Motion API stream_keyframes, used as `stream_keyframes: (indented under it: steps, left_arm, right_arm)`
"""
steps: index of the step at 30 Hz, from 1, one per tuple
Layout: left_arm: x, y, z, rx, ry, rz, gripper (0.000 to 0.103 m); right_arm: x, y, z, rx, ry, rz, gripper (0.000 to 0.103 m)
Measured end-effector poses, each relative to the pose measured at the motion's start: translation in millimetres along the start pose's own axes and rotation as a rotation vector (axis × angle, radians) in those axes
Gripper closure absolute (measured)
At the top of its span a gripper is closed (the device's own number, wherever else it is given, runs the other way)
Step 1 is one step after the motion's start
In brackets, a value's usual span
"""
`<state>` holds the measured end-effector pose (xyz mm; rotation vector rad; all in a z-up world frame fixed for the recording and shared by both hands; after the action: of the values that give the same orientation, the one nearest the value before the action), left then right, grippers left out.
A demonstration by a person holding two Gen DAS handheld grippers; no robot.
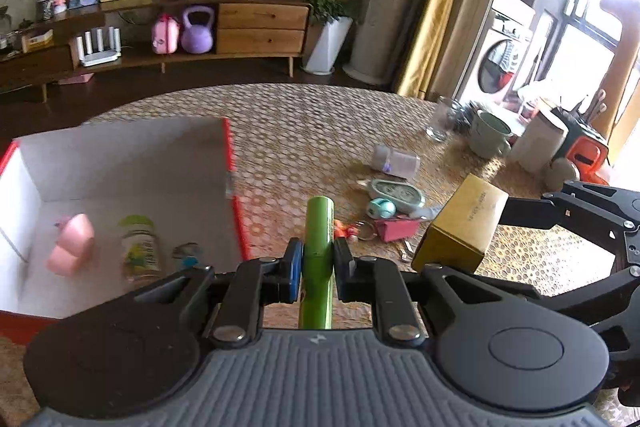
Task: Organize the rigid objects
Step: 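Carry the green tube and yellow box into the red box and open both tools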
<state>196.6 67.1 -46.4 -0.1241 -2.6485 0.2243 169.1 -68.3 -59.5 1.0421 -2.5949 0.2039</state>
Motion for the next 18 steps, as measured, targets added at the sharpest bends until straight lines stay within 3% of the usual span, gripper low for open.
stream_keyframes:
  steps: [18]
  left_arm:
    - [35,98,-15,0.05,-0.045,-0.14,0.087]
  right_arm:
    - [-67,61,-28,0.029,0.033,-0.07,0.034]
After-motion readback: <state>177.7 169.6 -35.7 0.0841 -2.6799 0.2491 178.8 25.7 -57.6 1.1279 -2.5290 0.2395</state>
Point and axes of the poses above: each gripper's, at about its wrist camera, not at the fingertips, and x roughly against the way its jaws point, y to its left, z to its underside, the point moved 3 cm from there along -x, roughly the way its jaws point, and after that the axes turned 15 degrees about -y, right-handed, at the moved point
